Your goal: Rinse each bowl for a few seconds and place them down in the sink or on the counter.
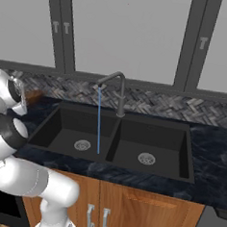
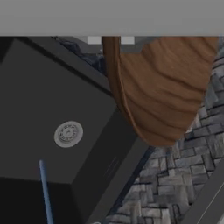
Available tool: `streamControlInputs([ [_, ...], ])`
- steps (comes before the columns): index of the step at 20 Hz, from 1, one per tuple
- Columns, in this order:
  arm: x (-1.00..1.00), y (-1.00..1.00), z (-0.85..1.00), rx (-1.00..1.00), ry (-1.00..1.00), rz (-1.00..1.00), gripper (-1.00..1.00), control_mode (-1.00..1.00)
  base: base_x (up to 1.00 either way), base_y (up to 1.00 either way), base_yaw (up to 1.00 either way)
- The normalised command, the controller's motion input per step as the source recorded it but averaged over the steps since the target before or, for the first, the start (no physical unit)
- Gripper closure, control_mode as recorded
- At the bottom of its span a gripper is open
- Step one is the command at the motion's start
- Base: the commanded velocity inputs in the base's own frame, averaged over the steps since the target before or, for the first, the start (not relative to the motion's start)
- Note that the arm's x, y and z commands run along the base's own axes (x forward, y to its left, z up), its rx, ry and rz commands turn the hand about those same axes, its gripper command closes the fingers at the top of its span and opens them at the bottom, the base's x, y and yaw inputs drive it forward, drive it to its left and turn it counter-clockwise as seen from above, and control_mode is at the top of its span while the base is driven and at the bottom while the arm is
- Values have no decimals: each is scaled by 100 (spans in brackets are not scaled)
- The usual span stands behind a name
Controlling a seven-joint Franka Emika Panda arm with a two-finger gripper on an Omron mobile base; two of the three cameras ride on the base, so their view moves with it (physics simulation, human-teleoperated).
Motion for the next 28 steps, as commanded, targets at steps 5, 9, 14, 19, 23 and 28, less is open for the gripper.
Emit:
streamControlInputs([
  [5, 1, 38, -25, 0, 2, 20, 100, -100, 0, 0, 0],
  [9, 17, 30, -19, 0, 1, 12, 100, -100, 0, 0, 0],
  [14, 26, 31, -12, 0, -1, 2, 100, -100, 0, 0, 0],
  [19, 12, 30, -12, 0, -2, 0, 100, -100, 0, 0, 0],
  [23, 11, 30, -15, 1, 2, 0, 100, -100, 0, 0, 0],
  [28, 17, 21, -17, 5, 9, 0, 100, -100, 0, 0, 0],
])
